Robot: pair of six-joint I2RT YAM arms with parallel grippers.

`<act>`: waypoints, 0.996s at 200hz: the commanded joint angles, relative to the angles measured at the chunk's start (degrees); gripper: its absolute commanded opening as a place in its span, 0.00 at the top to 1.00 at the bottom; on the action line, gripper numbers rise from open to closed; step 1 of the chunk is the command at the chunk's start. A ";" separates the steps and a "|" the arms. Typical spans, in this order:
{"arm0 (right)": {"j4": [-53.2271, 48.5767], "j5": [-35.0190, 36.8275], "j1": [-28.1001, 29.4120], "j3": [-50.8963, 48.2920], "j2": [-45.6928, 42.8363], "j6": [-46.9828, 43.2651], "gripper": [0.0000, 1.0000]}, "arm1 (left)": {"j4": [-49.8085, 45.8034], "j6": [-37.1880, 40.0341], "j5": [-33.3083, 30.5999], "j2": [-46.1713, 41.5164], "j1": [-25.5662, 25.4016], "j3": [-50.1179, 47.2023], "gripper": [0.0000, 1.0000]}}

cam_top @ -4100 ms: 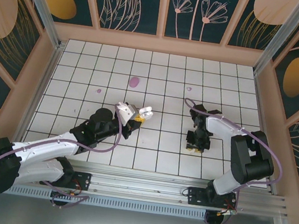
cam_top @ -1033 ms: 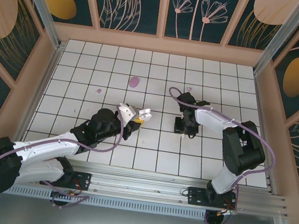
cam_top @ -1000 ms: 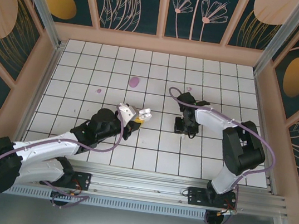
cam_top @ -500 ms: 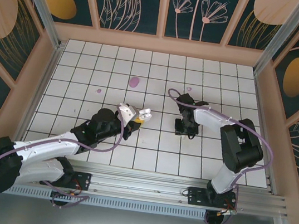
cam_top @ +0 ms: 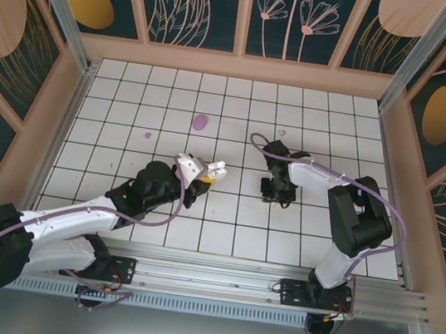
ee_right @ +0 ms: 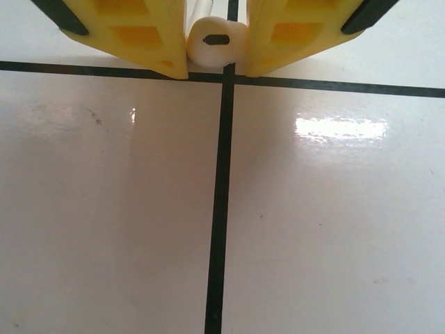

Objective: Insert wireless bluetooth earbuds into charging case

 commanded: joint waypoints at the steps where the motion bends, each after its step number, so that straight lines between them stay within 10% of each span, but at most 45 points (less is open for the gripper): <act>1: -3.13 3.06 0.41 0.94 -1.19 0.70 0.76 | 0.25 0.13 1.14 -0.37 -0.13 1.74 0.98; 76: -6.69 13.52 1.55 6.85 -10.60 5.91 0.78 | 4.08 -0.96 3.43 0.14 -0.14 0.85 0.99; 199: 7.79 31.75 22.42 10.03 -29.31 2.63 0.81 | 11.60 -6.06 8.76 8.37 -0.15 6.42 1.00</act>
